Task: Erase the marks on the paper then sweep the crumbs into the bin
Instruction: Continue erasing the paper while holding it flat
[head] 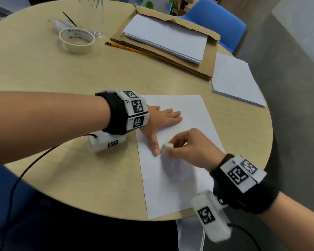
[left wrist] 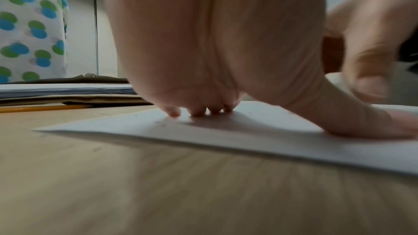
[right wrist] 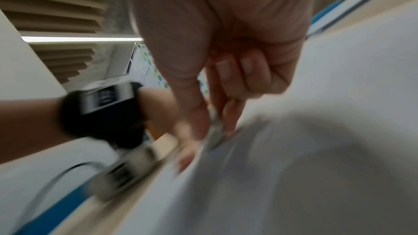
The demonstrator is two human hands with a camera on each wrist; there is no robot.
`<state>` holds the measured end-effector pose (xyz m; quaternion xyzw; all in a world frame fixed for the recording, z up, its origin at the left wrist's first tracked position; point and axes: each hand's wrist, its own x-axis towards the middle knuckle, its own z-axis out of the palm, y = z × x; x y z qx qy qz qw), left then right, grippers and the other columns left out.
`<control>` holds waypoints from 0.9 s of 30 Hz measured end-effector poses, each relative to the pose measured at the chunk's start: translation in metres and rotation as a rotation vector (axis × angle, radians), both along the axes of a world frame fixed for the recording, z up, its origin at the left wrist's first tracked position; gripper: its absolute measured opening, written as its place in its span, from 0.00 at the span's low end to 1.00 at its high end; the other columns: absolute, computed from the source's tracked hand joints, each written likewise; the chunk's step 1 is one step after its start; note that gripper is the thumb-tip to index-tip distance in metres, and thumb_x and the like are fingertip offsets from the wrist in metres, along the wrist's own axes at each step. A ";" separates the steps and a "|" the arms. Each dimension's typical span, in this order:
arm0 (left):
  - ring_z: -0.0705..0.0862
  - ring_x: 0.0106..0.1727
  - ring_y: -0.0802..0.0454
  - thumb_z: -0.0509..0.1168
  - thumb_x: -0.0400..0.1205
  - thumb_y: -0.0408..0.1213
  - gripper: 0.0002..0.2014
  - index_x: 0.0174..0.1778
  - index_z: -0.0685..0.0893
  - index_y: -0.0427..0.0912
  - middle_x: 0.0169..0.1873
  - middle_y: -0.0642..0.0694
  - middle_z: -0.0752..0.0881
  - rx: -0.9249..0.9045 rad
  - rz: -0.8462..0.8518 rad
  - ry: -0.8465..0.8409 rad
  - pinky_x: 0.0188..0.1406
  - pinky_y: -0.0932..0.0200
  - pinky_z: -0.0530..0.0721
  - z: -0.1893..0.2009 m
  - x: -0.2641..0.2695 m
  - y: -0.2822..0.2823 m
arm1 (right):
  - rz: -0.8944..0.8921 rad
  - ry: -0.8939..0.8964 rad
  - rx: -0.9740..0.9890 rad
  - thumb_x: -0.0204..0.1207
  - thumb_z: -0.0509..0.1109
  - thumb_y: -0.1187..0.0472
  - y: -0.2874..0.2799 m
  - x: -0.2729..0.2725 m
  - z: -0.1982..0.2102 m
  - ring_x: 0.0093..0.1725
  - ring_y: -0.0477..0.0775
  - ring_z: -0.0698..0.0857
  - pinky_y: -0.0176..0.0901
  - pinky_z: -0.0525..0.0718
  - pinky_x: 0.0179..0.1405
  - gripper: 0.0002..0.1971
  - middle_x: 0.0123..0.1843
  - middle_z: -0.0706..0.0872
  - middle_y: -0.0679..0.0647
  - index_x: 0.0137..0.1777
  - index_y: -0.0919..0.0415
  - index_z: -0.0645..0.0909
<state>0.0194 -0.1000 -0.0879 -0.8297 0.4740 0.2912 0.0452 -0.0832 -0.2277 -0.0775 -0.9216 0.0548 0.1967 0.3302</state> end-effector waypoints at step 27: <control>0.31 0.82 0.51 0.73 0.65 0.63 0.67 0.79 0.26 0.43 0.80 0.49 0.28 0.105 -0.037 -0.073 0.81 0.46 0.36 0.003 -0.003 -0.004 | 0.057 0.038 -0.059 0.65 0.77 0.57 0.002 -0.005 0.008 0.29 0.41 0.76 0.33 0.74 0.32 0.08 0.28 0.83 0.48 0.37 0.62 0.89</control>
